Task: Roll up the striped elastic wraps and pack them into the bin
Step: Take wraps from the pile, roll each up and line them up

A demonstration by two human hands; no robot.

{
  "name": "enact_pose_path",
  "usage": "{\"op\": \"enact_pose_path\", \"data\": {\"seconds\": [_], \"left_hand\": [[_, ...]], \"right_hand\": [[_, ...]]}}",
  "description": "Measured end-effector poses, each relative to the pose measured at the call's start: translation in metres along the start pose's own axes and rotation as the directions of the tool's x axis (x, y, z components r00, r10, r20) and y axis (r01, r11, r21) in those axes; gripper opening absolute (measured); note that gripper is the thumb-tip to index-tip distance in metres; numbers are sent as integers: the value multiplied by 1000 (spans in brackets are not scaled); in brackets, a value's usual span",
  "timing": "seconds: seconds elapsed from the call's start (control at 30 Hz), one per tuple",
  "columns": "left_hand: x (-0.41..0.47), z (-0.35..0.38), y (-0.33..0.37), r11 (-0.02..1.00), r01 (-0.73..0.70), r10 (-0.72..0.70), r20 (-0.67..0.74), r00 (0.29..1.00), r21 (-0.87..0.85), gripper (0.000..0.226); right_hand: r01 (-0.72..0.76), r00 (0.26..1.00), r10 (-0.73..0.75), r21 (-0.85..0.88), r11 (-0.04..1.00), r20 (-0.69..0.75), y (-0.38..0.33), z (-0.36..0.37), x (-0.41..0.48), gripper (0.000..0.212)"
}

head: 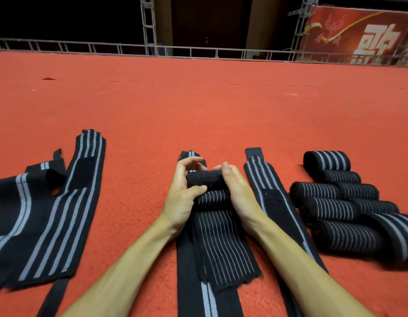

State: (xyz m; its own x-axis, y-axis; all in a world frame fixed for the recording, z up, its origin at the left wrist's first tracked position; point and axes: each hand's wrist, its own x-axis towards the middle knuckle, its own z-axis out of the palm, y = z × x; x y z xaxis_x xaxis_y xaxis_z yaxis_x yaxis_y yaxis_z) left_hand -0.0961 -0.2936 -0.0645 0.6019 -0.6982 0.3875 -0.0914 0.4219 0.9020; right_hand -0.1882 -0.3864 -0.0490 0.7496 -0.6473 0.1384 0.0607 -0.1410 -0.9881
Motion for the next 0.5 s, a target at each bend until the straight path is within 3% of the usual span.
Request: {"op": "enact_pose_path", "data": {"seconds": [0.07,0.13,0.3,0.5], "left_hand": [[0,0,1,999,-32,32,16,999,-8,53],[-1,1,3,999,-35,35,47,998,-7,53],[-2,1,-2,993,69,-81,118,990,99,59],[-2,5,-5,972,212,-211,17,977,-99,49]], "right_hand": [[-13,1000,12,-77,997,-10,0,-1,1,59],[-37,999,32,-147,988,-37,1,-3,1,62],[-20,997,9,-161,987,-73,4,-7,3,40],[9,998,-12,36,999,69,2,-8,2,11]]}}
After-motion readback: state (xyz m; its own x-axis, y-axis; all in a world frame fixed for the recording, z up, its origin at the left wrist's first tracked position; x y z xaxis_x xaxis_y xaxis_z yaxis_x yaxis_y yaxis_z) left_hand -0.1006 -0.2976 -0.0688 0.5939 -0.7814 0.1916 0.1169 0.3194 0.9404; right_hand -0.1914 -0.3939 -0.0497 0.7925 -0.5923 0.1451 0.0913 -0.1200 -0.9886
